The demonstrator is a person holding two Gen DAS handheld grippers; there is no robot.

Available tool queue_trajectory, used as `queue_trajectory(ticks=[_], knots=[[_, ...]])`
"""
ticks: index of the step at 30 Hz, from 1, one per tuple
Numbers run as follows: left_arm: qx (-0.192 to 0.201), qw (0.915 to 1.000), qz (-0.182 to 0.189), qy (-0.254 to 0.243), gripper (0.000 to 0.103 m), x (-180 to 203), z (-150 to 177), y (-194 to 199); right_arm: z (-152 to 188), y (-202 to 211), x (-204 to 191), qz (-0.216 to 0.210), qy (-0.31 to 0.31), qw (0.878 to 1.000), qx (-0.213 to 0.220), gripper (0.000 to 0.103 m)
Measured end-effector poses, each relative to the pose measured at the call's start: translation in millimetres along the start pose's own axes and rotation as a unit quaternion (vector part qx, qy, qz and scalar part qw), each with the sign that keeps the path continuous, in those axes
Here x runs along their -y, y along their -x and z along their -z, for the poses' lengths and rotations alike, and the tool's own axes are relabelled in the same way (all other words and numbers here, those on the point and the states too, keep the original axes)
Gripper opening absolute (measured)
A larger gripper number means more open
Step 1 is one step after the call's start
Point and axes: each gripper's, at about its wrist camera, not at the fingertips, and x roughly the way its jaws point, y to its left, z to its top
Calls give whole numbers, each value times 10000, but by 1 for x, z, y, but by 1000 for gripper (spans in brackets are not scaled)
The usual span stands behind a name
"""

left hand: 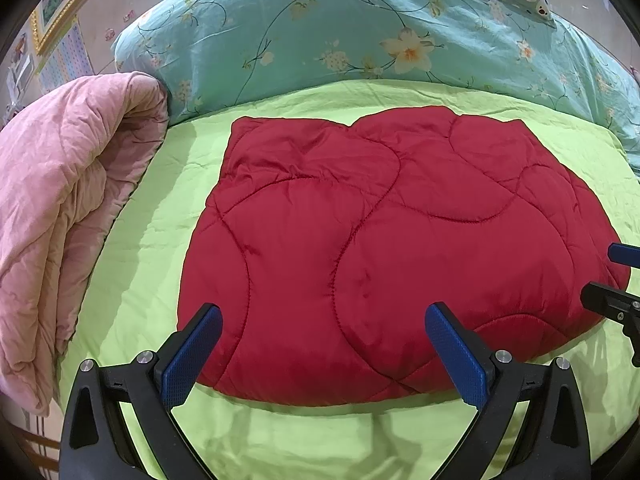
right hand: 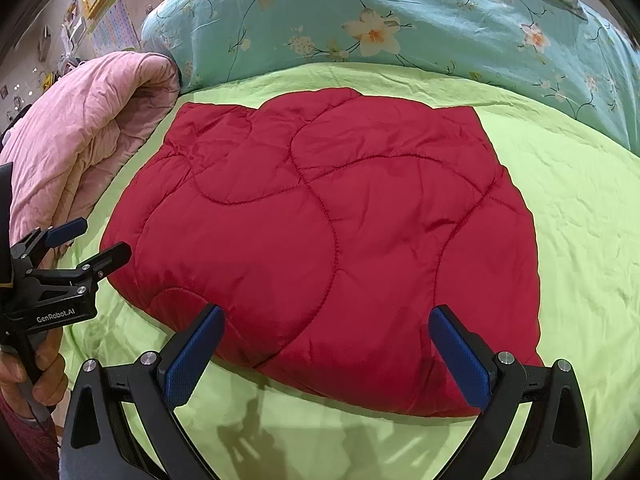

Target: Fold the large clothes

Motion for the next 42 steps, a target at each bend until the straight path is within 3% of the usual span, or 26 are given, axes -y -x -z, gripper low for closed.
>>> queue_trajectory(ticks=[42], knots=[[52,10000,31,-43,102,0,-3,4,0,0,-1,1,9,10000,3,102]])
